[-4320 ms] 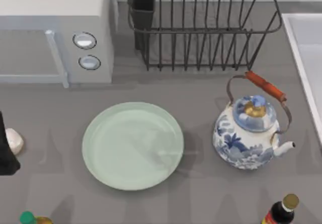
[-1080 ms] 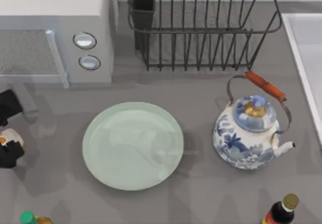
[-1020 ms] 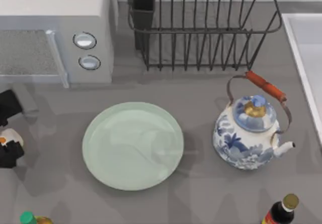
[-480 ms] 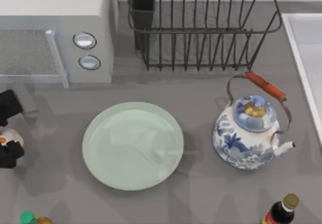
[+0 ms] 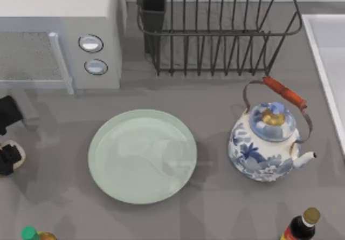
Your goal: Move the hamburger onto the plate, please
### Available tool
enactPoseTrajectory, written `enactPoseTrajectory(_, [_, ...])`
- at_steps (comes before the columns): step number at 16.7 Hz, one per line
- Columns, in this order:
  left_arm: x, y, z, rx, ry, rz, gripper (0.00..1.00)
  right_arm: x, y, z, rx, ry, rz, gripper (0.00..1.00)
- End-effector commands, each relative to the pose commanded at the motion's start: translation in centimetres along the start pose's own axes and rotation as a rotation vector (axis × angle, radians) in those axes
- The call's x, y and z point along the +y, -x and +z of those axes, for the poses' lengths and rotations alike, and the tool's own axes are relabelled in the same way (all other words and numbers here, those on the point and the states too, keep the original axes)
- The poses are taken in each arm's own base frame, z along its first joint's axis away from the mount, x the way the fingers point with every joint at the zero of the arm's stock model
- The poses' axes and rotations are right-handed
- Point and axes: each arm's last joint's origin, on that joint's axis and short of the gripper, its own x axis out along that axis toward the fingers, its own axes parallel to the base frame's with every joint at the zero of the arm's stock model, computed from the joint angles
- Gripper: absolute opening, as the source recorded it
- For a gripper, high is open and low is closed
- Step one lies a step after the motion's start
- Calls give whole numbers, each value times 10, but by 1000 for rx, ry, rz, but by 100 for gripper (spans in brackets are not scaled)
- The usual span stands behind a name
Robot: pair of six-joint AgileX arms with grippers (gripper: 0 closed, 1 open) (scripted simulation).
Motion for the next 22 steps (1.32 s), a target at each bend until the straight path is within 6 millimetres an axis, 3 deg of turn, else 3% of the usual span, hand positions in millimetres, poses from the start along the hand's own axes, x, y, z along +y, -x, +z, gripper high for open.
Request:
enactPoseTrajectory(5, [4,44,-12,-1,41,23,0,0,0,0,0,0,0,100])
enactPoseTrajectory(10, [3,89,-6,-14,19,34,0,0,0,0,0,0,0,100])
enactPoseTrajectory(18, [0,96,1,-1,-6,1,0,0,0,0,0,0,0,100])
enactPoseTrajectory(22, [-12,96,24,25,-78,-11,0,0,0,0,0,0,0,100])
